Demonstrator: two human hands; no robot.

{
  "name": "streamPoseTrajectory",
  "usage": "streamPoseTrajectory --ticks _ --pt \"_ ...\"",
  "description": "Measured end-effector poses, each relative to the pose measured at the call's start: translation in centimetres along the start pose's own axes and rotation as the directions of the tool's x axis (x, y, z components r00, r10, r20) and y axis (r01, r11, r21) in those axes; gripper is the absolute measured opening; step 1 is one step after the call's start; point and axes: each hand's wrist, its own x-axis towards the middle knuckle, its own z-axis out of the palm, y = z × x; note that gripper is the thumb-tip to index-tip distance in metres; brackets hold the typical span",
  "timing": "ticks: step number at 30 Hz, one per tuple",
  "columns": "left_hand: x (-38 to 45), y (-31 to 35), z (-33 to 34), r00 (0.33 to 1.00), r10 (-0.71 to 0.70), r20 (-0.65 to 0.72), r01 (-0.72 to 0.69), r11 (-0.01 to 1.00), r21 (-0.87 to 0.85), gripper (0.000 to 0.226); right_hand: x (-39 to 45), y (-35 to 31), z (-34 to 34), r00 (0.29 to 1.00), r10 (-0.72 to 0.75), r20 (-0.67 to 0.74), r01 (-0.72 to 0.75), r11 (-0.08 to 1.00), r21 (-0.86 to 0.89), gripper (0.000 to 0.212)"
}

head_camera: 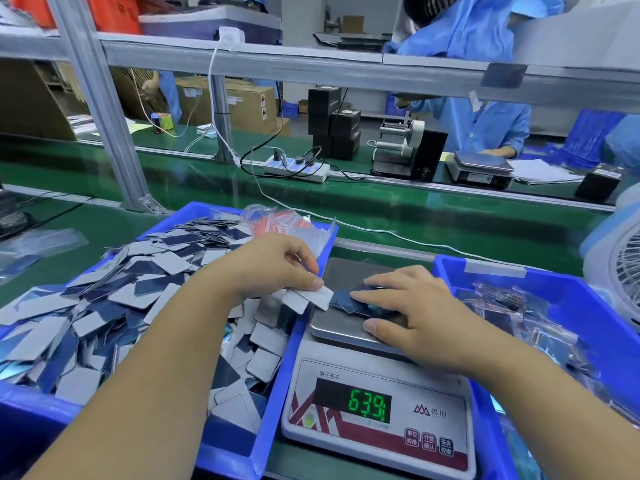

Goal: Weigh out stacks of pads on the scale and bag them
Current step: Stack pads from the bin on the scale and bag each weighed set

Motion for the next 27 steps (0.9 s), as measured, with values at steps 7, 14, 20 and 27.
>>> streamPoseTrajectory --ticks 7,14,20,27 --pt "0.2 -1.3 -1.3 0.981 -0.024 -0.194 -0.039 0.949 -0.313 0.013 -0.1 0.2 0.0 0.999 0.013 -0.034 -0.011 0.999 0.053 0.037" --pt "0.2 -1.0 0.0 0.994 0.058 -0.088 -0.086 0.927 -0.364 0.016 0.1 0.8 -0.6 0.980 0.048 -0.192 -0.025 0.992 0.124 0.037" --pt "0.5 -0.9 1.1 0.990 0.096 -0.101 -0.125 0.933 -0.337 0.014 0.1 1.5 -0.7 0.928 0.198 -0.315 -0.129 0.966 0.226 0.027" --pt "1.0 -1.8 0.7 0.940 0.088 -0.331 -0.159 0.968 -0.195 0.012 0.1 1.6 -0.5 0.916 0.228 -0.329 -0.144 0.955 0.260 0.019"
